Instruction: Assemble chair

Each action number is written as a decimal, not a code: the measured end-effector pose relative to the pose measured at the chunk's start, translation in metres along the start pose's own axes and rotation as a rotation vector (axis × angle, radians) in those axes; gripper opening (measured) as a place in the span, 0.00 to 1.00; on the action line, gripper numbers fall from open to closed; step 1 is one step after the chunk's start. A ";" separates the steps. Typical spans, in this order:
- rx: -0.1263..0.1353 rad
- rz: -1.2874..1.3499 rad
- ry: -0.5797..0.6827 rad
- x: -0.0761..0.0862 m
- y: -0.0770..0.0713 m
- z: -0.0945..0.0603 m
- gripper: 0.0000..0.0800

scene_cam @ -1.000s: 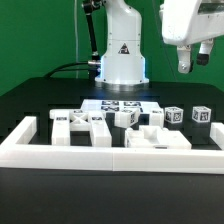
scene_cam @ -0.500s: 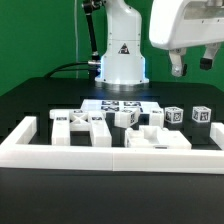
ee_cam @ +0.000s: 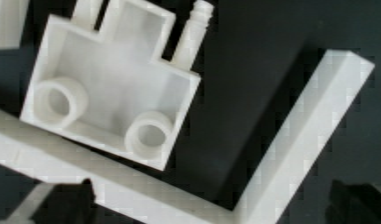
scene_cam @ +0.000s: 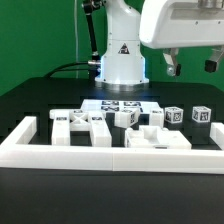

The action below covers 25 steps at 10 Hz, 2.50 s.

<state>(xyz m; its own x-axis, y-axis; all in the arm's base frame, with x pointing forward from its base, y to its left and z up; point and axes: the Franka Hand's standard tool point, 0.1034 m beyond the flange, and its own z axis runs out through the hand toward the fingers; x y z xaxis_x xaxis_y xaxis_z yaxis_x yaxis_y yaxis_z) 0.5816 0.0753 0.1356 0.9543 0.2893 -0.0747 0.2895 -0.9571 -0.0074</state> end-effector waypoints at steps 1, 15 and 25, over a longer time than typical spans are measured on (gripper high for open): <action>0.005 0.107 0.003 0.000 0.003 0.005 0.81; 0.022 0.067 0.073 0.020 0.011 0.071 0.81; 0.030 0.065 0.065 0.010 0.013 0.122 0.81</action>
Offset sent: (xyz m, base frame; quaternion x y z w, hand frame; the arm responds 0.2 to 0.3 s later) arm 0.0000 0.0000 0.0000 0.0000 0.0000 0.0000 1.0000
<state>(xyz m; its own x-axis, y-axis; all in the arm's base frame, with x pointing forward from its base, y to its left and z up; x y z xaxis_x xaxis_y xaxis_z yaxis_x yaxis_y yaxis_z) 0.5859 0.0640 0.0128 0.9742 0.2255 -0.0115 0.2250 -0.9737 -0.0349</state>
